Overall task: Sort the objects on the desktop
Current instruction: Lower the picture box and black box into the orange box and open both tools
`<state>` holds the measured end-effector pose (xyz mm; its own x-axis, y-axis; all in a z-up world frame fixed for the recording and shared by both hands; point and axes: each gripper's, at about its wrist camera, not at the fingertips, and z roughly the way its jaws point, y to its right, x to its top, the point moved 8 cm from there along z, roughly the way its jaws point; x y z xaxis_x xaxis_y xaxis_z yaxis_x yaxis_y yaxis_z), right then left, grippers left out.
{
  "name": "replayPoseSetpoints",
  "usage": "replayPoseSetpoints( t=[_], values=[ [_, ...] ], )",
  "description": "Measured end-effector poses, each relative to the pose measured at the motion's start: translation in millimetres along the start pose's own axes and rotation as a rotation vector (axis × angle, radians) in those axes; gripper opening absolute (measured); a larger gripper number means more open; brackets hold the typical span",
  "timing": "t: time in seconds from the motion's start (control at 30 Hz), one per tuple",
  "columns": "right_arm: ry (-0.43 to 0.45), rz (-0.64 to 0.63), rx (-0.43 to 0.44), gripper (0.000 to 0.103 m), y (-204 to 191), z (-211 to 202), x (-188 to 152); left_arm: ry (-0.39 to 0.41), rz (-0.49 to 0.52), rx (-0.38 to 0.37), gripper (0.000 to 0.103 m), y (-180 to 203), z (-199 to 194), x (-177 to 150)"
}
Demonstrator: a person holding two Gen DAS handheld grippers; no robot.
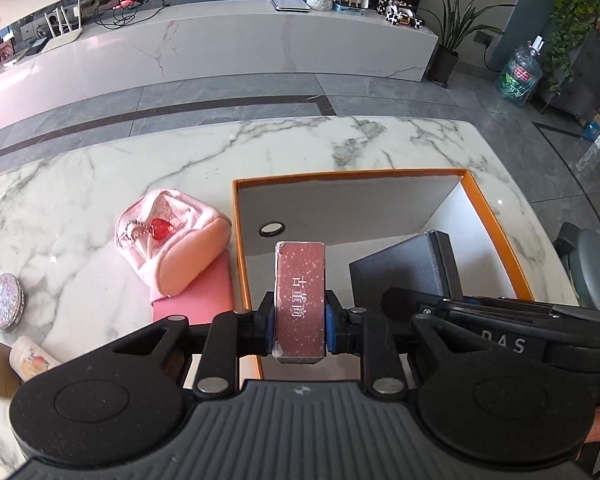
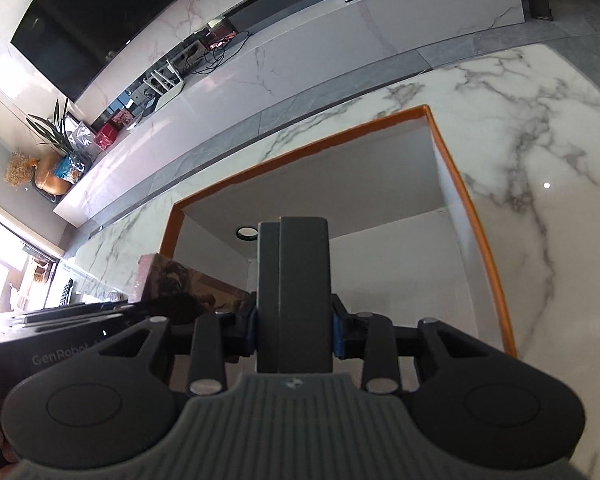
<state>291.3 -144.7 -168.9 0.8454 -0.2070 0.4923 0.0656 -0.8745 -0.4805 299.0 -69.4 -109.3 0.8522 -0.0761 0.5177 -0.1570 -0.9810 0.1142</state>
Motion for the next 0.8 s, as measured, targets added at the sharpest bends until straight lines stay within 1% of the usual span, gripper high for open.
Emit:
replayPoseSetpoints(
  t=[0.13,0.23,0.33,0.4,0.47,0.67,0.8],
  values=[
    [-0.027,-0.022,-0.013,0.036,1.8,22.8,8.4,0.0,0.011,0.028,0.026,0.6,13.0,13.1],
    [-0.031,-0.031,-0.014,0.036,2.9,34.3,13.4,-0.015,0.028,0.059,0.026,3.0,23.4,19.1],
    [-0.032,-0.01,-0.019,0.036,8.1,44.3,16.0,-0.037,0.03,0.091,0.026,3.5,32.1,22.5],
    [-0.036,0.007,-0.009,0.036,12.2,49.7,16.0,-0.038,0.04,0.122,0.026,3.2,35.2,25.1],
    [-0.041,0.023,0.003,0.036,14.5,52.6,15.2,-0.034,0.048,0.155,0.026,3.5,37.5,28.2],
    [-0.051,0.05,0.022,0.036,15.3,55.3,11.4,-0.064,0.042,0.202,0.026,7.4,50.8,31.2],
    [-0.056,0.051,0.021,0.036,17.1,58.9,8.8,-0.044,0.054,0.233,0.028,10.4,53.4,31.0]
  ],
)
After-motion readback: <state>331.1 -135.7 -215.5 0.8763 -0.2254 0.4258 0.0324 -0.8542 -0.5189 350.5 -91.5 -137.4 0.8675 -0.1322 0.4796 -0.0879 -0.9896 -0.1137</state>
